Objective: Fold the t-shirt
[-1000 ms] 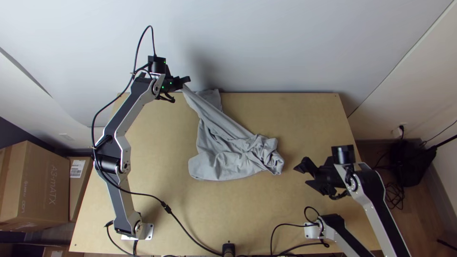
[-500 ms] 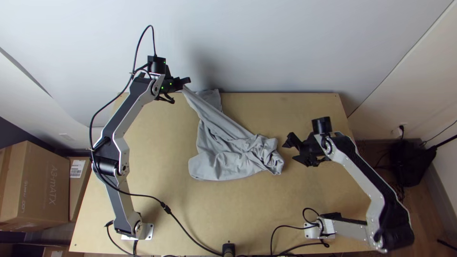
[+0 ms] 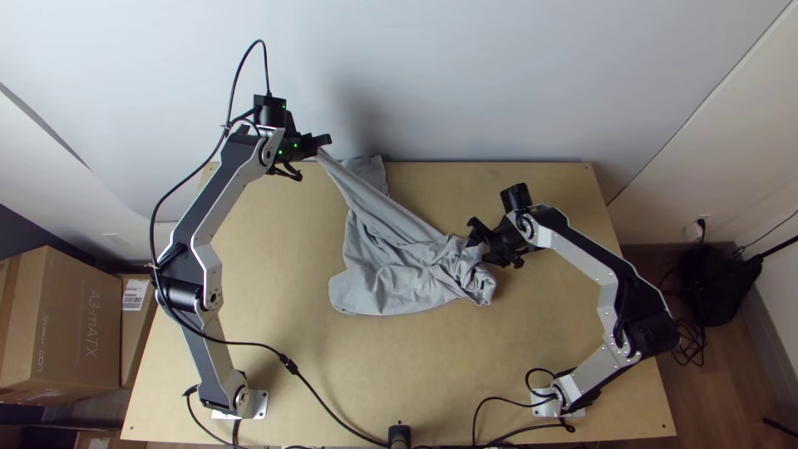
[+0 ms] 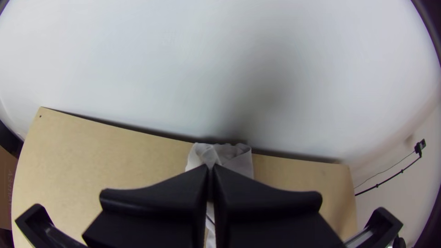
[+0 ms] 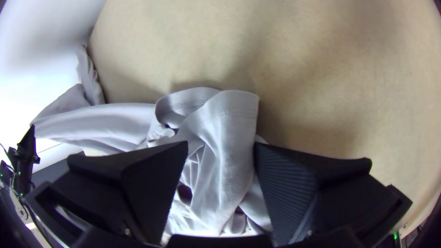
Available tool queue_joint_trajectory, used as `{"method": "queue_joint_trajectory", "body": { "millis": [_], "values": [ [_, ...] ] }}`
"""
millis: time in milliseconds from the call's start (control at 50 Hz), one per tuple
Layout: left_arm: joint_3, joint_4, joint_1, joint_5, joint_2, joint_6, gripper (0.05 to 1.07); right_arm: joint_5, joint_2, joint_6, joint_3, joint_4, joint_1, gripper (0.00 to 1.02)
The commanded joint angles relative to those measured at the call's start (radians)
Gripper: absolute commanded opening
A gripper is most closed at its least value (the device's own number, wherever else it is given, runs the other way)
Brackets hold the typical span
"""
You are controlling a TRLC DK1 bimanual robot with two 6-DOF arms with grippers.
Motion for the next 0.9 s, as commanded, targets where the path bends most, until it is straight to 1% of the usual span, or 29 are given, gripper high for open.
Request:
{"method": "queue_joint_trajectory", "body": {
  "millis": [0,80,100,120,180,260,440,580,640,700,740,880],
  "values": [
    [-0.026,-0.006,0.008,-0.002,-0.052,0.015,0.08,-0.003,0.034,0.008,0.039,-0.005,0.021,0.3],
    [-0.031,-0.006,0.013,-0.002,-0.056,0.017,0.08,0.002,0.046,0.007,0.049,-0.017,0.018,0.11],
    [-0.032,-0.006,0.015,-0.002,-0.057,0.018,0.08,0.011,0.044,0.002,0.049,-0.017,0.017,0.06],
    [-0.032,-0.006,0.015,-0.002,-0.059,0.018,0.08,0.029,0.038,-0.001,0.051,-0.017,0.015,0.02],
    [-0.032,-0.006,0.016,0.0,-0.068,0.018,0.08,0.062,-0.005,-0.012,0.056,-0.016,0.015,0.02],
    [-0.028,-0.005,0.019,-0.002,-0.083,0.018,0.08,0.085,-0.081,-0.038,0.074,-0.013,0.015,0.02],
    [-0.003,-0.005,0.039,-0.002,-0.132,0.015,0.08,0.12,-0.221,-0.039,0.134,-0.01,0.004,0.02],
    [-0.003,-0.008,0.064,-0.002,-0.187,0.017,0.08,0.172,-0.313,-0.053,0.171,-0.01,0.004,0.02],
    [0.0,-0.008,0.077,-0.002,-0.212,0.018,0.08,0.181,-0.344,-0.076,0.186,-0.008,0.001,0.02],
    [0.011,-0.012,0.093,-0.003,-0.23,0.021,0.08,0.209,-0.365,-0.107,0.207,-0.008,-0.008,0.02],
    [0.029,-0.022,0.105,-0.003,-0.238,0.026,0.08,0.229,-0.379,-0.122,0.227,-0.005,-0.017,0.02],
    [0.156,-0.106,0.139,-0.003,-0.241,0.054,0.08,0.244,-0.394,-0.134,0.368,0.001,-0.054,0.02]
  ]
}}
